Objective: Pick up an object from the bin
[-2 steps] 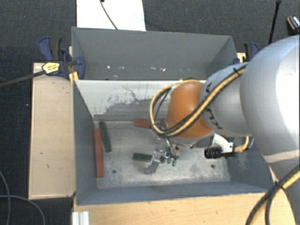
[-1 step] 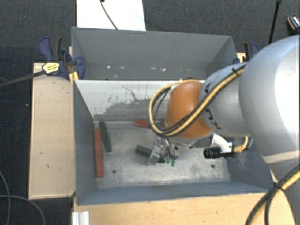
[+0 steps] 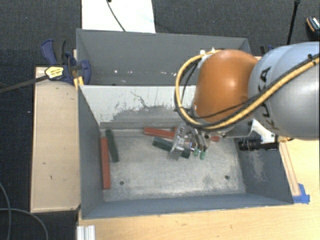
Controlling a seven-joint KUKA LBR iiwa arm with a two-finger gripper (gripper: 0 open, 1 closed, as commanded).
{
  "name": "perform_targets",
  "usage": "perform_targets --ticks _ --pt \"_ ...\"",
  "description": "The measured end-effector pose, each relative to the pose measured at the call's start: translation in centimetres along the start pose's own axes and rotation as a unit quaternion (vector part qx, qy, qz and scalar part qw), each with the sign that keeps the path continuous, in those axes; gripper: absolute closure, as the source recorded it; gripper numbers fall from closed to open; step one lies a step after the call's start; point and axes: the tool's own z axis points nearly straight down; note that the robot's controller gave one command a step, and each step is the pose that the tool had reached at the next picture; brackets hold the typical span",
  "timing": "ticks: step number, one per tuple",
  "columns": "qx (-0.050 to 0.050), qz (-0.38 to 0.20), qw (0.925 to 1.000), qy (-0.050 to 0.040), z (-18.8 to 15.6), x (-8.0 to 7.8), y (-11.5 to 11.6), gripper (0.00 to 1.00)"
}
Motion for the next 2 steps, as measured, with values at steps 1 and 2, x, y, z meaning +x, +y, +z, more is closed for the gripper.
perform_targets --ticks 1,2 --pt "0.002 0.001 1.0 0.0036 0.5 0.1 -0.1 0.0" --pt "0.005 -0.001 1.0 0.0062 12.0 -1.7 1.1 0.0"
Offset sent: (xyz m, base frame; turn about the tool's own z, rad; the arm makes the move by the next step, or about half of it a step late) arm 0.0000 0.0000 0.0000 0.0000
